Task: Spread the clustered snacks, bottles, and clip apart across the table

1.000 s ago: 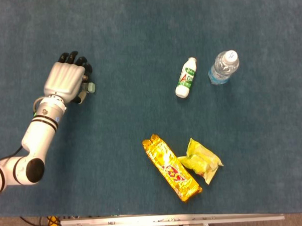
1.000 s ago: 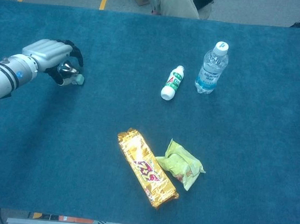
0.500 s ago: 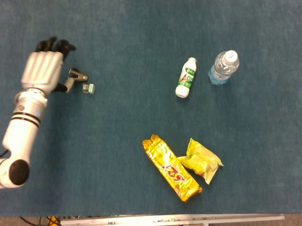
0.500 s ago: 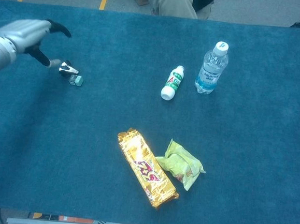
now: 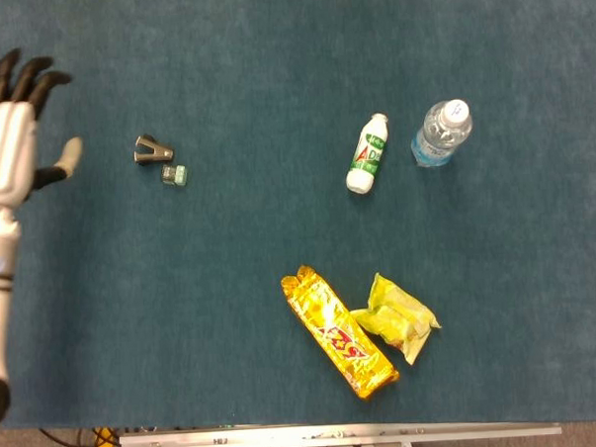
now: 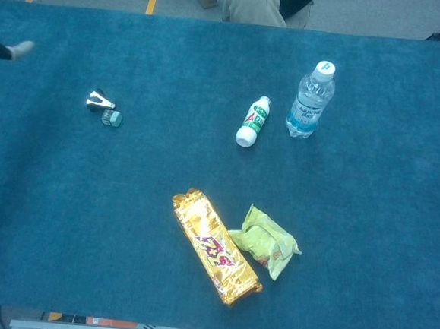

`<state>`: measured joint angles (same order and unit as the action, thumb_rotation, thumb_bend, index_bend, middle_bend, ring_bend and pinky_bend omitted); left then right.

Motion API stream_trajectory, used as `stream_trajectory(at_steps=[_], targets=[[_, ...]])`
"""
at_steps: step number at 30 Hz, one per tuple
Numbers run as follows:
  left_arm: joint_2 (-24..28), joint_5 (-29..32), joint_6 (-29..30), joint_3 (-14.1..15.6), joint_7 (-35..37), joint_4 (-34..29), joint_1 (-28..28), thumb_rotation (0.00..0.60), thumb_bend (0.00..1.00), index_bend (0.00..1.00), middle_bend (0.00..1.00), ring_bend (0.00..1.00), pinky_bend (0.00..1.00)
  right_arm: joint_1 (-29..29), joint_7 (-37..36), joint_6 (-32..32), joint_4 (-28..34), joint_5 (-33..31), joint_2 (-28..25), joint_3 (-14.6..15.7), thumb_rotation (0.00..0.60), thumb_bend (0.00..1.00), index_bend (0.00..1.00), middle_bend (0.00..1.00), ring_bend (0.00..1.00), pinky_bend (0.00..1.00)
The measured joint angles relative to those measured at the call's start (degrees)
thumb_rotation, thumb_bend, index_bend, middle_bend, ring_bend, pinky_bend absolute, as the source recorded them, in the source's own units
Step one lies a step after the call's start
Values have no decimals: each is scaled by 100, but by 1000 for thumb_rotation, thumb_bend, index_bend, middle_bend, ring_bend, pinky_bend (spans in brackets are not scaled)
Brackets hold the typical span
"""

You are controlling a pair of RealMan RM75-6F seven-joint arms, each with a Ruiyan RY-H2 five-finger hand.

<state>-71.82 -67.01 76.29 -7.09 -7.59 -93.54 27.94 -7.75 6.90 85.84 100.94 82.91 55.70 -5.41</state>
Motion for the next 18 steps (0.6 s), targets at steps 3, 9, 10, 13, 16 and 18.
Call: stream_trajectory(at_steps=[3,9,10,13,16,18], targets=[[125,-341,447,135,79,-79,-349,600,312,244,172,29,73,166,5,151,-68,40,43,83,600,49,267,317,210,369],[451,-630,1035,467,-134,-374,-993,600,313,254,170,29,73,372,-78,300,-240,37,74,160,600,50,266,317,209,369],[487,-651,1104,495,-185,-413,-1069,600,313,254,170,29,73,385,-86,295,-264,32,79,167,600,49,266,317,209,369],[576,-702,1304,545,-276,-524,-1286,600,313,255,169,29,73,401,-100,240,-331,22,96,186,600,49,267,317,209,369],[644,-715,1404,555,-274,-582,-1456,600,312,256,168,29,73,409,-146,173,-396,-15,110,192,600,50,267,317,209,369],[674,-722,1453,556,-233,-603,-1558,600,312,257,168,29,73,419,-208,130,-449,-46,117,194,600,49,267,317,209,369]])
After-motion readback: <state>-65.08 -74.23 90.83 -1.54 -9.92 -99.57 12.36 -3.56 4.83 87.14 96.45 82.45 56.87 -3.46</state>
